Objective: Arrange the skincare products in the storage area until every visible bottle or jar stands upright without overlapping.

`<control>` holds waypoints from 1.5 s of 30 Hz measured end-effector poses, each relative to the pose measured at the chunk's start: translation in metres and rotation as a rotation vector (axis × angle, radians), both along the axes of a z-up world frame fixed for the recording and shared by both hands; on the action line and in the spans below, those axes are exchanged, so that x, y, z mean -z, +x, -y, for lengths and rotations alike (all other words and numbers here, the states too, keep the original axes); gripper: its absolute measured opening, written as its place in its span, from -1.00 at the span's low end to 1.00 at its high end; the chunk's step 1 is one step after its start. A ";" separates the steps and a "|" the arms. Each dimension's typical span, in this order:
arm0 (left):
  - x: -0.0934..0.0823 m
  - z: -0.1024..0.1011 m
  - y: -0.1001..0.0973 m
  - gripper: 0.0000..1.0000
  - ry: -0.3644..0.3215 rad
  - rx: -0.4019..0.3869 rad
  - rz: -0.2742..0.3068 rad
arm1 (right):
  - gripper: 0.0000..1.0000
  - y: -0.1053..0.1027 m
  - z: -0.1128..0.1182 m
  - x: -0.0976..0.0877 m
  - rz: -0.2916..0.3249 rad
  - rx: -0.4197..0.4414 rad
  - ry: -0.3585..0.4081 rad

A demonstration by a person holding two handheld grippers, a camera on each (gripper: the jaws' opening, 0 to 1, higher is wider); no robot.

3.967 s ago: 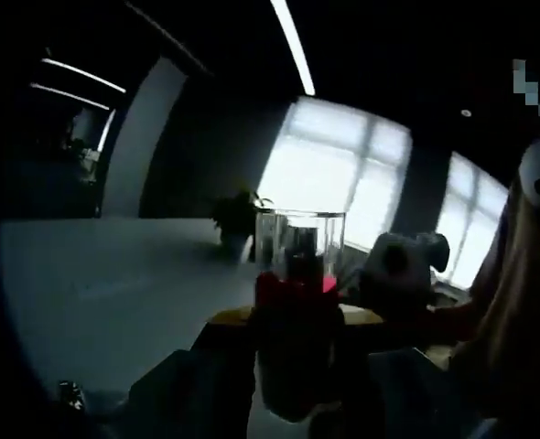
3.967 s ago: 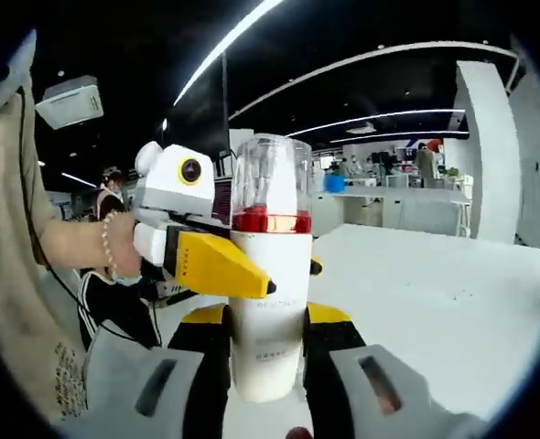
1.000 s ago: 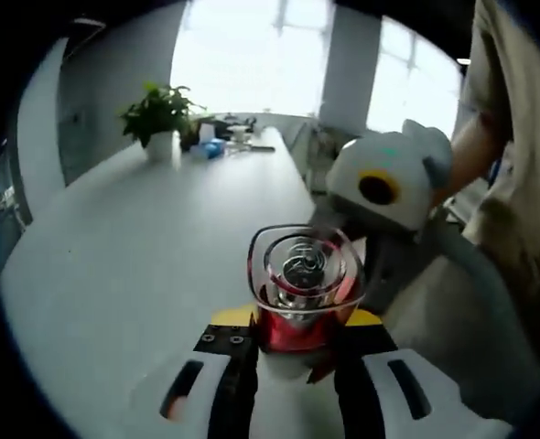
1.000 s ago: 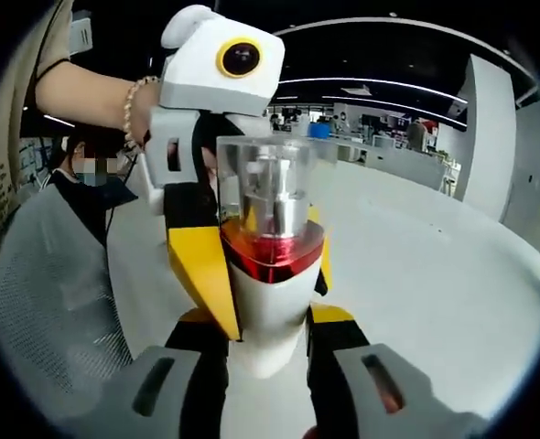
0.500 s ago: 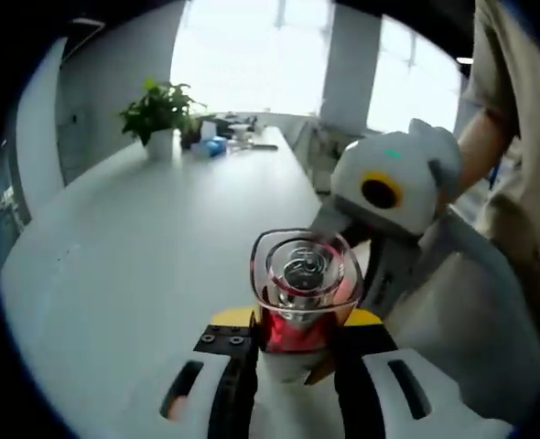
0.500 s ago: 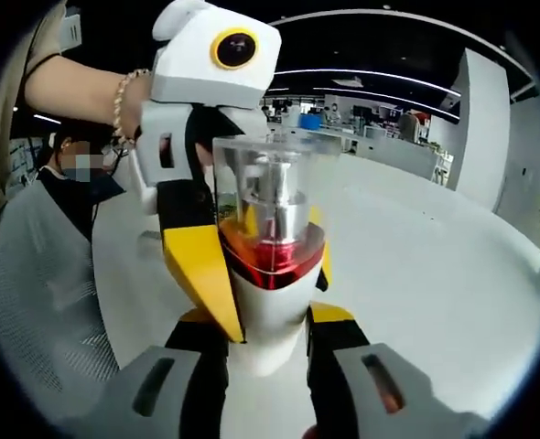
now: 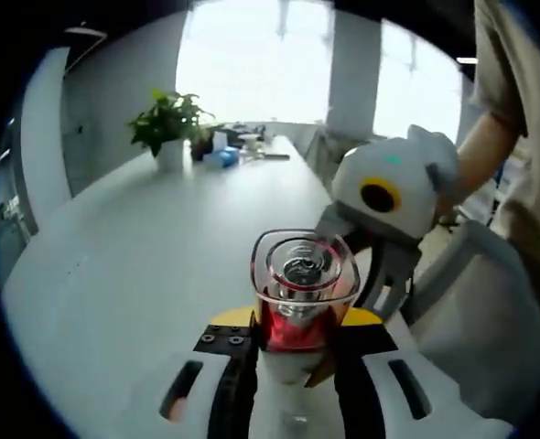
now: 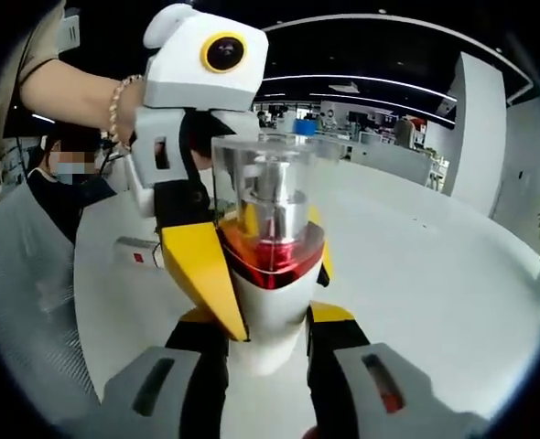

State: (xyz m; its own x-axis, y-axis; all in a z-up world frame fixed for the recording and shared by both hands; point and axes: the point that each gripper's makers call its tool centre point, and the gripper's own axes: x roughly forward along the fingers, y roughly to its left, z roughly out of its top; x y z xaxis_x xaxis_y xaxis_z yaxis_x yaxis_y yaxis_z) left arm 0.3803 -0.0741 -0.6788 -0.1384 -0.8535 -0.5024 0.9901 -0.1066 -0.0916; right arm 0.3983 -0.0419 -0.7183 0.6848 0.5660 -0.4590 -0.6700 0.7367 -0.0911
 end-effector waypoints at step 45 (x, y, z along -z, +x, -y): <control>0.002 -0.010 0.039 -0.31 0.039 -0.085 0.004 | -0.19 0.032 0.006 0.007 -0.041 0.012 -0.017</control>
State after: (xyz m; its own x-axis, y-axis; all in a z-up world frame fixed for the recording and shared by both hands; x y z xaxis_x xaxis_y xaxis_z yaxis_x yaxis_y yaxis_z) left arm 0.4195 -0.0646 -0.6805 -0.0646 -0.8416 -0.5363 0.9957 -0.0189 -0.0903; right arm 0.4301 -0.0481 -0.7249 0.6717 0.5501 -0.4961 -0.6649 0.7430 -0.0764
